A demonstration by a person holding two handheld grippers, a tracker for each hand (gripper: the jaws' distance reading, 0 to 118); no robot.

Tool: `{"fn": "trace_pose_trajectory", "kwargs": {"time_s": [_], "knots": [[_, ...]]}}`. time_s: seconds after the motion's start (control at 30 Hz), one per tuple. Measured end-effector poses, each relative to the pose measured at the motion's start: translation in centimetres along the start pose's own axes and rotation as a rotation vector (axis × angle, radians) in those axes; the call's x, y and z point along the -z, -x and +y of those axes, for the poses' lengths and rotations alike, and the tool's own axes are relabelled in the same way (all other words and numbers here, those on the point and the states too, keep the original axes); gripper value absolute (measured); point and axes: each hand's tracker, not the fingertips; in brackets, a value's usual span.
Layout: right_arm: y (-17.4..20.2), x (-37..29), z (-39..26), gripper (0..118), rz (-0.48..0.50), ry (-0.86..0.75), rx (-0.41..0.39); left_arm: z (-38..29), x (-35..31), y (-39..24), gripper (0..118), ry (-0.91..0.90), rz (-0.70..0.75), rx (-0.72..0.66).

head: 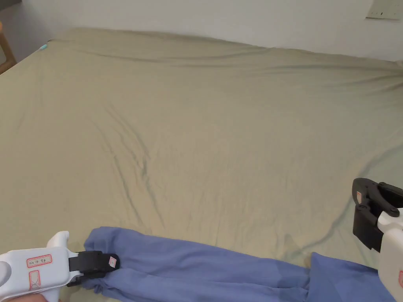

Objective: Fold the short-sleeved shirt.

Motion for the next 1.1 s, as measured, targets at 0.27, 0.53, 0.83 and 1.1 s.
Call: {"fn": "trace_pose_trajectory", "kwargs": {"time_s": [0.27, 0.53, 0.83, 1.1], "knots": [[-0.3, -0.3, -0.1, 2, -0.018, -0.005, -0.007, 0.1, -1.7, 0.4, 8, -0.044, 0.013, -0.019], [-1.2, -0.7, 0.0, 2, -0.016, -0.019, 0.0, 1.3, -2.8, 2.5, 8, -0.152, 0.03, -0.012], [-2.0, -1.1, -0.2, 2, -0.02, -0.032, 0.004, 1.5, -7.9, -3.6, 8, -0.209, 0.271, 0.32], [-2.9, -1.8, -0.5, 2, -0.015, -0.039, 0.026, 1.5, -8.6, -14.3, 8, -0.186, 0.175, 0.43]]}}
